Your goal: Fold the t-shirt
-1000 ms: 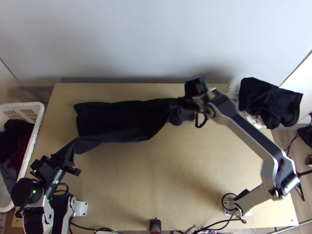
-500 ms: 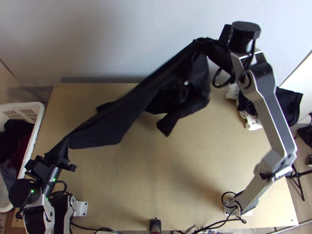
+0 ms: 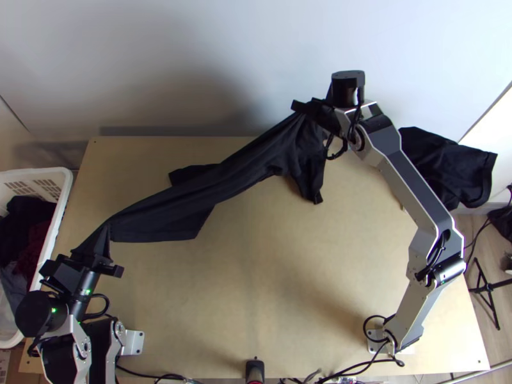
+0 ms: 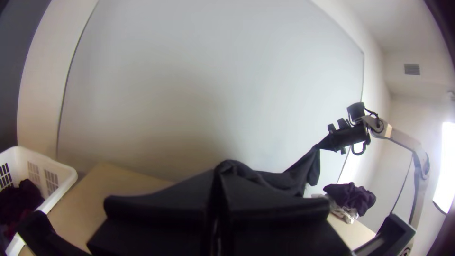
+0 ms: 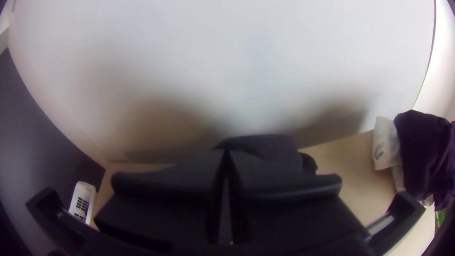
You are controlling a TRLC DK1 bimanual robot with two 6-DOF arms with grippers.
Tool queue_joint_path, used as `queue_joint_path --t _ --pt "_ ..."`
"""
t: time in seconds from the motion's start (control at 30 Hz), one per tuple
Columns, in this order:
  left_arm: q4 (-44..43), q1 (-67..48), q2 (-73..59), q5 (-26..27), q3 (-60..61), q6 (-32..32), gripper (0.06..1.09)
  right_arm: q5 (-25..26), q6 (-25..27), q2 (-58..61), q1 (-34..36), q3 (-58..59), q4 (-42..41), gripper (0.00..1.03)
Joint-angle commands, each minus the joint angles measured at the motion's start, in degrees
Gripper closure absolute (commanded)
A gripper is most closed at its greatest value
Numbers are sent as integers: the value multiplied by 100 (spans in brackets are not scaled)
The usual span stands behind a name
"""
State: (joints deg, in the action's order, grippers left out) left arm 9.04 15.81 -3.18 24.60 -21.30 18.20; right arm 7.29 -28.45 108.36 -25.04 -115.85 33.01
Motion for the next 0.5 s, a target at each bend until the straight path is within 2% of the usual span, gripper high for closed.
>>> queue_joint_path --t 0.0,0.23,0.47 --pt "-113 194 -7 -8 38 -115 105 62 85 -570 52 274 -50 99" --pt "-482 449 -16 -8 232 -44 105 53 252 -2319 201 1003 -32 99" --pt "-1062 1011 -60 -69 38 553 105 53 173 -4217 438 2155 -50 99"
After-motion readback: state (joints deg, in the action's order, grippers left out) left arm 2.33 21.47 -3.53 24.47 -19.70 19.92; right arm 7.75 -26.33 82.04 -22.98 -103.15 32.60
